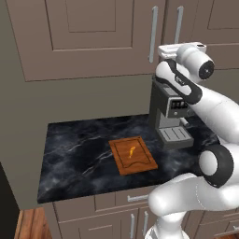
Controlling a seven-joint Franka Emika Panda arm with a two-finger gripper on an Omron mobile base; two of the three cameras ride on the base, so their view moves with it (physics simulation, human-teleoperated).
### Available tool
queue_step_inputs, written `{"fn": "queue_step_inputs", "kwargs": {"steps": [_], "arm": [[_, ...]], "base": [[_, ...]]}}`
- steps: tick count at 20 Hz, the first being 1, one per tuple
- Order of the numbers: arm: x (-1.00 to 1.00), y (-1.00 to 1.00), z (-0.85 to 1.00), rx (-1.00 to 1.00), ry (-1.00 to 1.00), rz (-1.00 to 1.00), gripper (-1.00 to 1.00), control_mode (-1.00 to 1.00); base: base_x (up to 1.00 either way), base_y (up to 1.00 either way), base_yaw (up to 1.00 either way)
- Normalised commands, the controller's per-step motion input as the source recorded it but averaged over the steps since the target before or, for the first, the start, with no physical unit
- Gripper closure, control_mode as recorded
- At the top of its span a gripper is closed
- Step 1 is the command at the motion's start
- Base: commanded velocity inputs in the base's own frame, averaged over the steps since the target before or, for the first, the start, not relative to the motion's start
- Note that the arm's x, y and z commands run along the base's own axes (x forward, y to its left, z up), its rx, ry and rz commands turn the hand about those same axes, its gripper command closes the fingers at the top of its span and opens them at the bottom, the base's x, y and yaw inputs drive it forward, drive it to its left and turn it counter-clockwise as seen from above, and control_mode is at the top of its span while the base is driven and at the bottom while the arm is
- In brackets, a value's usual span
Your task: Open the cabinet, retrieve the rolling pin, and place it next to the meat on the cutting board to prepare for tenderizing.
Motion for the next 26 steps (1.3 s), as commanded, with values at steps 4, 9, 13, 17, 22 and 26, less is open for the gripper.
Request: {"fn": "queue_step_inputs", "kwargs": {"steps": [4,9,13,17,22,26], "arm": [[0.58,0.0,0.0,0.0,0.01,0.03,1.0,-1.0],[0.66,0.0,-0.04,0.0,0.05,0.07,1.0,-1.0],[0.05,0.03,-0.02,0.0,0.02,0.0,1.0,-1.0],[0.0,0.0,-0.07,0.0,-0.01,0.0,1.0,-1.0],[-0.29,0.0,-0.06,-0.04,-0.07,0.0,1.0,-1.0],[-0.57,-0.01,-0.09,-0.02,-0.01,0.0,1.0,-1.0]], "base": [[0.0,0.0,0.0],[0.0,0.0,0.0],[0.0,0.0,0.0],[0.0,0.0,0.0],[0.0,0.0,0.0],[0.0,0.0,0.0]]}}
